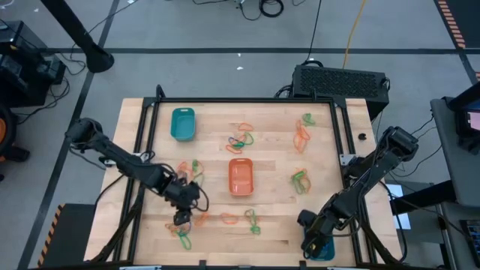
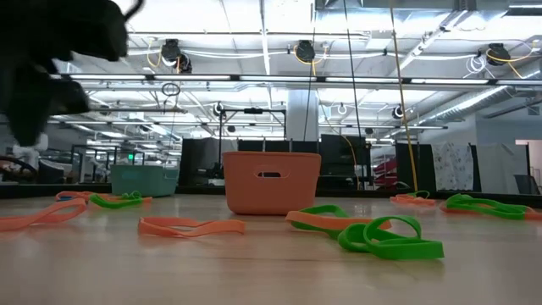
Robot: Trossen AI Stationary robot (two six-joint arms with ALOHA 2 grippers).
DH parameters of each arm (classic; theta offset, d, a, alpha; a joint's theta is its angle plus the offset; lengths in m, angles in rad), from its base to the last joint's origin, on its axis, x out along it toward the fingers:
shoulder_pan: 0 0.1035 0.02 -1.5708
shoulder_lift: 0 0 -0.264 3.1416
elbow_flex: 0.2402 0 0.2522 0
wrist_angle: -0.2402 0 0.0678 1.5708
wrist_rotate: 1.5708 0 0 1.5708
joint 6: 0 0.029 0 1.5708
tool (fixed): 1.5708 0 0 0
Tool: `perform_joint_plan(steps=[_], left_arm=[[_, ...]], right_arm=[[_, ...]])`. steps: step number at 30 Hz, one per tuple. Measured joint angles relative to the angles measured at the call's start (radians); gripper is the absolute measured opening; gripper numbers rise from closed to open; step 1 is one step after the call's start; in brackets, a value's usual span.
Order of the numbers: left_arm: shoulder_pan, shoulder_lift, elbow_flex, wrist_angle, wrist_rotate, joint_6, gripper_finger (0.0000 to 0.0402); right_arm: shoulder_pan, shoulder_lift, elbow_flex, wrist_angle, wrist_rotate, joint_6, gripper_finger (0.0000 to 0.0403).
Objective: Sort rubber bands into baskets
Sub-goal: Put the blue rubber band into the blue bin
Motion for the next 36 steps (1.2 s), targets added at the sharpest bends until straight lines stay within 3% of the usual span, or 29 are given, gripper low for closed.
perform_joint_plan(steps=[8,11,15,21,31,36], left_arm=[[-0.104,0.0,0.0,-0.011,-0.051,-0.133,0.0219],[-0.118,0.014,0.0,-0.036,-0.08,-0.19,0.0219],[-0.123,0.065,0.0,-0.034,-0.065,-0.209,0.0219],[-0.123,0.172,0.0,-0.033,0.043,-0.209,0.0219],[-0.115,0.21,-0.001,-0.014,0.049,-0.199,0.0218],[-0.111,0.21,-0.001,-0.019,0.048,-0.173,0.017]], right_arm=[[-0.002,-0.001,0.0,0.088,-0.115,-0.001,0.0129],[-0.002,-0.002,0.0,0.124,-0.113,-0.003,0.0139],[-0.003,-0.002,0.0,0.133,-0.112,-0.006,0.0143],[-0.002,-0.002,0.0,0.135,-0.11,-0.015,0.0143],[-0.013,-0.002,0.005,0.132,-0.116,-0.036,0.0144],[-0.023,-0.003,0.049,0.131,-0.109,-0.123,0.0144]])
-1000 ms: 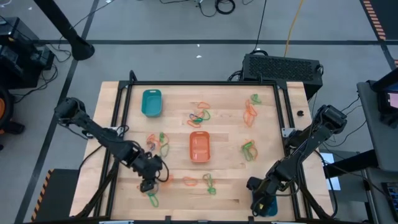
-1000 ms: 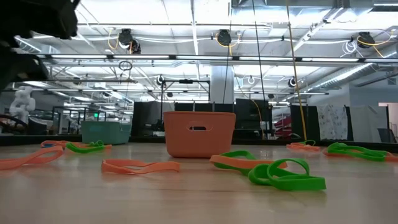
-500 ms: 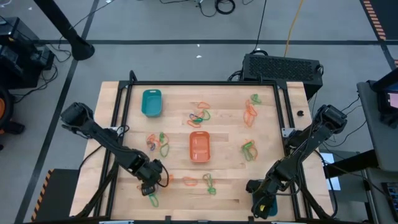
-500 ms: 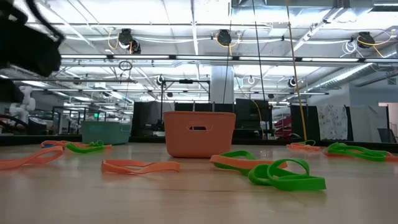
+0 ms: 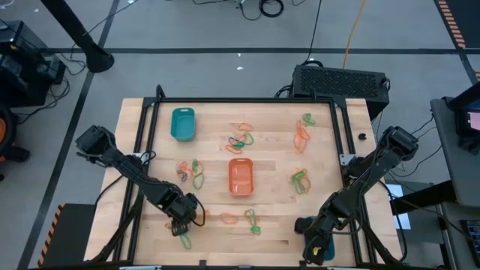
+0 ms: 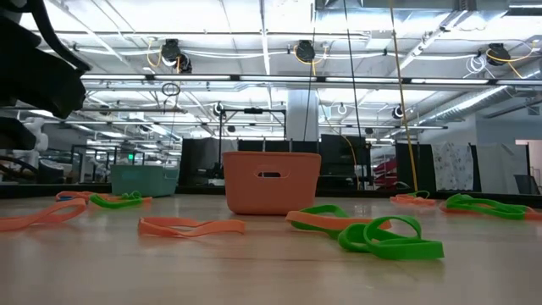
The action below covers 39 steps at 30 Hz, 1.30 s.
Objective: Sort rubber bands into baskets
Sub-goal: Put the blue rubber band into the blue bin
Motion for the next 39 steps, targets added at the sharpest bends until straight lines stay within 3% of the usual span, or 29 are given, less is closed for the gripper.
perform_joint_plan(steps=[7,15,21,25,32,39], left_arm=[[-0.001,0.0,0.0,0.016,-0.014,0.049,0.0015],[0.011,-0.016,0.076,0.019,-0.097,0.18,0.0004],[0.035,-0.064,0.201,0.025,-0.22,0.359,0.0003],[0.051,-0.072,0.268,0.066,-0.339,0.469,0.0003],[0.089,-0.072,0.282,0.257,-0.485,0.617,0.0002],[0.12,-0.072,0.282,0.384,-0.564,0.745,0.0002]], right_arm=[[-0.014,0.0,0.105,-0.046,0.081,-0.119,0.0144],[-0.02,0.0,0.193,-0.113,0.267,-0.401,0.0144],[-0.079,0.0,0.193,-0.089,0.573,-0.738,0.0144],[-0.132,0.009,0.193,0.037,0.725,-0.936,0.0144],[-0.231,0.068,0.193,0.328,0.739,-1.134,0.0144],[-0.311,0.16,0.193,0.451,0.744,-1.134,0.0144]])
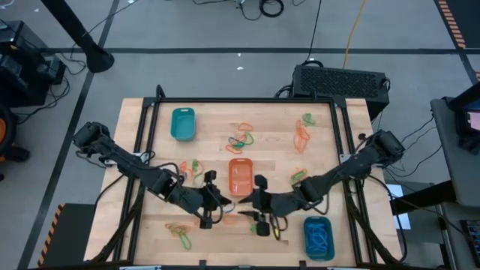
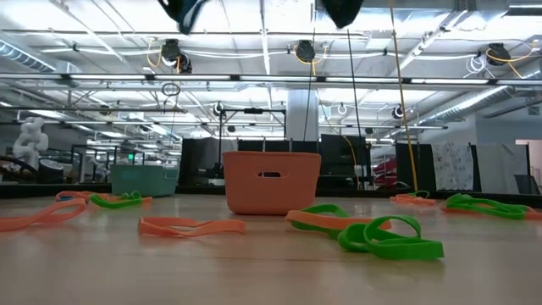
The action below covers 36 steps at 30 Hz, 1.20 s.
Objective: Sort rubber bands into baskets
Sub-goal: Put the blue rubber band into the blue bin
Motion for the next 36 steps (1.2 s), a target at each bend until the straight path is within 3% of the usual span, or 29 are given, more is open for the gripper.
perform_joint_plan(steps=[11,18,36], left_arm=[[0.028,0.0,0.0,0.022,-0.036,0.074,0.0002],[0.028,0.0,0.0,0.006,-0.054,0.138,0.0002],[0.015,0.0,0.0,0.003,-0.096,0.2,0.0002]], right_arm=[[-0.043,0.035,0.0,0.031,0.044,0.044,0.0144],[-0.055,0.037,0.0,0.021,-0.04,0.057,0.0144],[-0.084,0.037,0.0,0.038,-0.033,0.103,0.0129]])
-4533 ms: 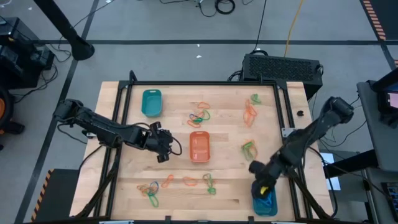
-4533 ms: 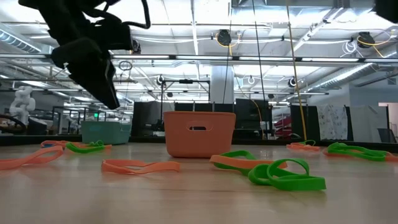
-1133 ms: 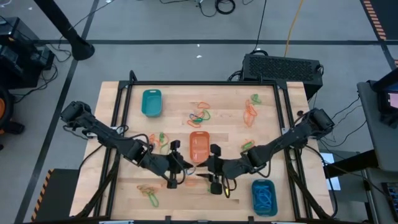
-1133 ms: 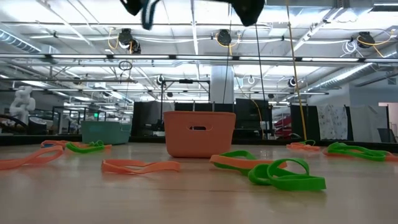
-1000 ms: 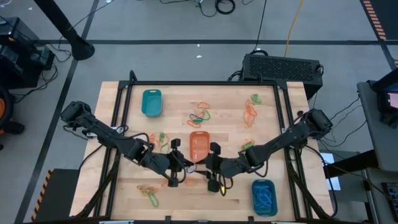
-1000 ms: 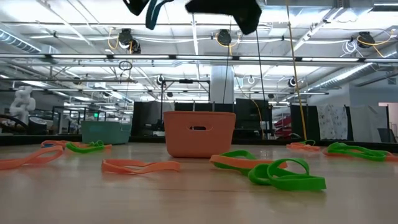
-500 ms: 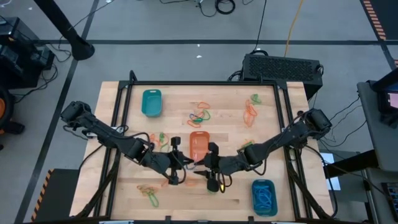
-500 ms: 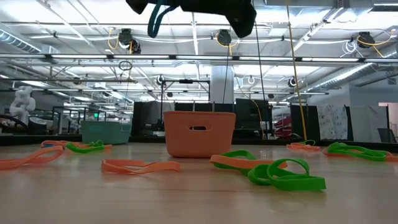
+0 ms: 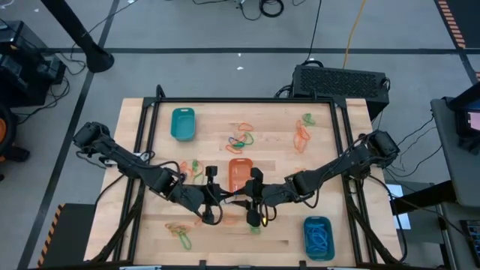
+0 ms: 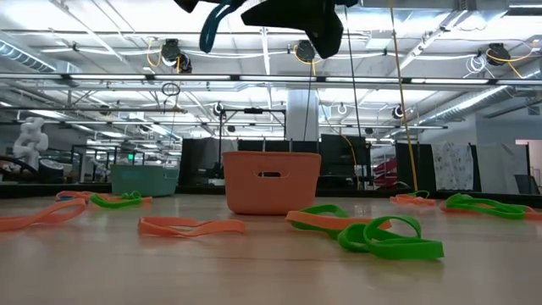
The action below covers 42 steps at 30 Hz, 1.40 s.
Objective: Sort rubber bands into baskets
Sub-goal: Put the blue rubber band into the blue bin
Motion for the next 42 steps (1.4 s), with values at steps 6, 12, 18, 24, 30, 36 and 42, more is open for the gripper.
perform_joint_plan(steps=[6,12,18,24,30,36,42], left_arm=[[0.001,0.0,0.0,0.0,0.001,-0.005,0.0002],[0.001,0.0,-0.014,-0.008,0.005,0.023,0.0044],[0.001,0.0,-0.031,-0.039,0.005,0.022,0.0133],[0.009,-0.008,-0.013,-0.231,0.03,-0.116,0.02],[0.06,-0.008,-0.029,-0.591,0.141,-0.36,0.0211],[0.105,-0.008,-0.111,-0.751,0.255,-0.505,0.0212],[0.137,-0.008,-0.225,-0.741,0.401,-0.63,0.0212]], right_arm=[[-0.003,0.0,0.0,-0.049,0.0,-0.042,0.0023],[-0.003,0.0,0.0,-0.069,0.0,-0.076,0.0002],[-0.003,-0.011,0.0,-0.129,-0.005,-0.082,0.0001],[0.008,-0.097,0.0,-0.453,-0.191,0.069,0.0001],[0.12,-0.162,0.0,-0.708,-0.501,0.287,0.0],[0.286,-0.174,0.0,-0.809,-0.534,0.601,0.0],[0.418,-0.173,0.0,-0.838,-0.456,0.873,0.0]])
